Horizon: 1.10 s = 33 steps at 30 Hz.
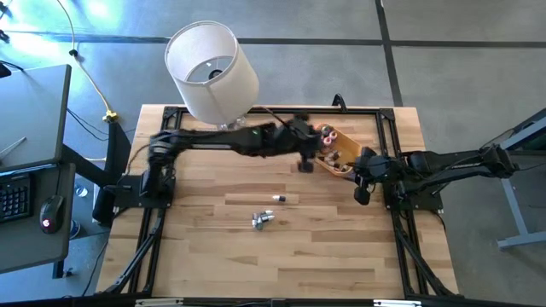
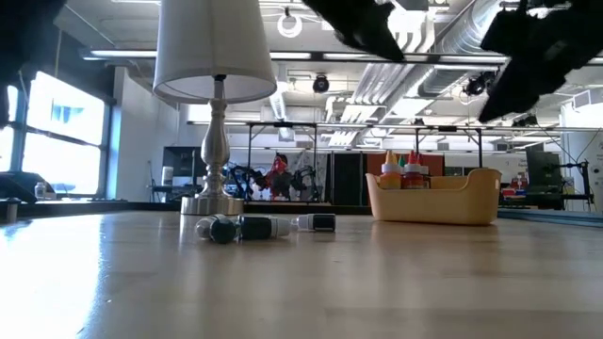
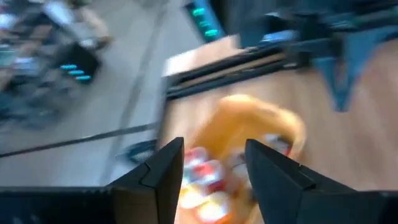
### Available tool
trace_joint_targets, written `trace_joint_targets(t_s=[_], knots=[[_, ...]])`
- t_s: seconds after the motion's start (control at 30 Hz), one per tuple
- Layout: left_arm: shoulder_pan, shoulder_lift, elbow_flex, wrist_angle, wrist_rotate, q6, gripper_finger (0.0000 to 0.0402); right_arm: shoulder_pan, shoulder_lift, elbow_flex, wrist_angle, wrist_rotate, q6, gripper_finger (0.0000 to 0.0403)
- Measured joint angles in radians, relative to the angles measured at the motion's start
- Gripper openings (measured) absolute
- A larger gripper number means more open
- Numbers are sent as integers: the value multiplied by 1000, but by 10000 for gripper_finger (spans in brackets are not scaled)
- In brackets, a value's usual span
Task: Pick & Place food coloring
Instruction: Put the dark small blue food coloring bottle into the yellow bin
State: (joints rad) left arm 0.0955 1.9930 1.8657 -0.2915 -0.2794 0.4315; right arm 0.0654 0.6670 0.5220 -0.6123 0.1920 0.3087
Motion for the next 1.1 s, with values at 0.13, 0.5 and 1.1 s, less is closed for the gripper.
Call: trace_joint_targets(t_s=[0.13,0.5,1.1], knots=[[-4,-145,2,-224,-139,-11,165,0,1,0,195,44,-136,0],[-11,-339,-25,-782,164,-277,165,0,209,-18,604,73,-401,57],[-167,-660,-819,-154,-39,-464,165,0,891,2,1296,-155,-414,124]])
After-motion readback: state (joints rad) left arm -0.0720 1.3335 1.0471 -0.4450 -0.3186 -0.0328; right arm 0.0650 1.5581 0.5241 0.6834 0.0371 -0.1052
